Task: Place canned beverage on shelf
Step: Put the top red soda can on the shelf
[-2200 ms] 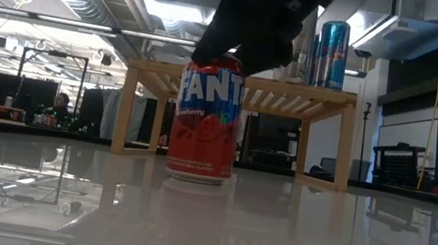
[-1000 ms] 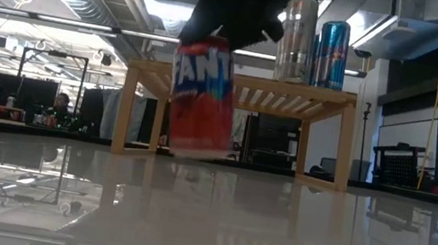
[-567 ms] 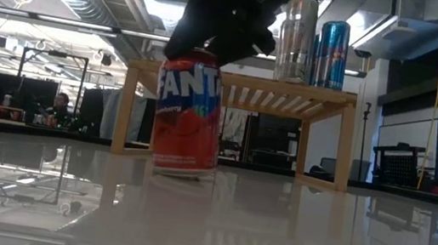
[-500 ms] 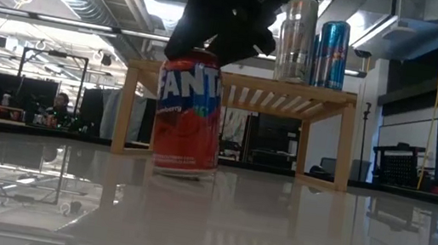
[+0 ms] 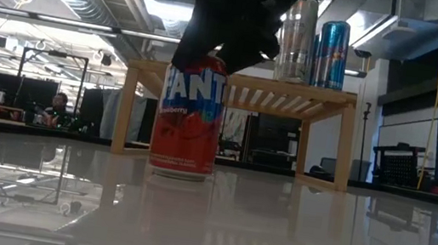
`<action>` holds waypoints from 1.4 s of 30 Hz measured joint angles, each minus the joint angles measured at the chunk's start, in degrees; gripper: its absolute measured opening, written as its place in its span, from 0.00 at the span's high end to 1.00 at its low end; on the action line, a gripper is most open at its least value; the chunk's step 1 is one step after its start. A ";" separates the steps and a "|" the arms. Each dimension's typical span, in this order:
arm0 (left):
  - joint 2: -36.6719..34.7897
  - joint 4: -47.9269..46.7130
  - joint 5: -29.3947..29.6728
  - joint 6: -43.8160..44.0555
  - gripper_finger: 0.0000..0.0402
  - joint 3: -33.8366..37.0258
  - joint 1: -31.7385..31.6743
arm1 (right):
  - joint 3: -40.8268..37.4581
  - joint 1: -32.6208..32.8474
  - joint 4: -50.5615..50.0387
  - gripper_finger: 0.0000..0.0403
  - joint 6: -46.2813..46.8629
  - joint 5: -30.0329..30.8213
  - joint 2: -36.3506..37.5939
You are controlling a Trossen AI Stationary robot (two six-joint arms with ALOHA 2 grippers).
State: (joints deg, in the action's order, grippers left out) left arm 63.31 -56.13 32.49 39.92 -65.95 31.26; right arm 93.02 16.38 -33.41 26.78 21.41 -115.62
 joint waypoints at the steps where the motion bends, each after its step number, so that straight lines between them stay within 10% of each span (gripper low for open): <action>1: 0.02 0.36 0.01 0.00 0.13 0.00 -0.01 | 0.08 -0.02 0.03 0.19 -0.03 -0.08 -0.38; 21: 0.08 0.95 0.02 0.00 0.13 0.00 0.00 | 3.15 0.07 -3.55 0.35 -0.10 0.55 0.00; 42: 0.09 0.93 0.04 0.00 0.13 0.00 0.01 | 41.61 -10.54 -29.95 0.35 -6.08 4.56 4.08</action>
State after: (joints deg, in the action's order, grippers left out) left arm 63.40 -55.20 32.53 39.92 -65.95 31.26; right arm 134.63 5.84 -63.36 20.70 25.96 -111.54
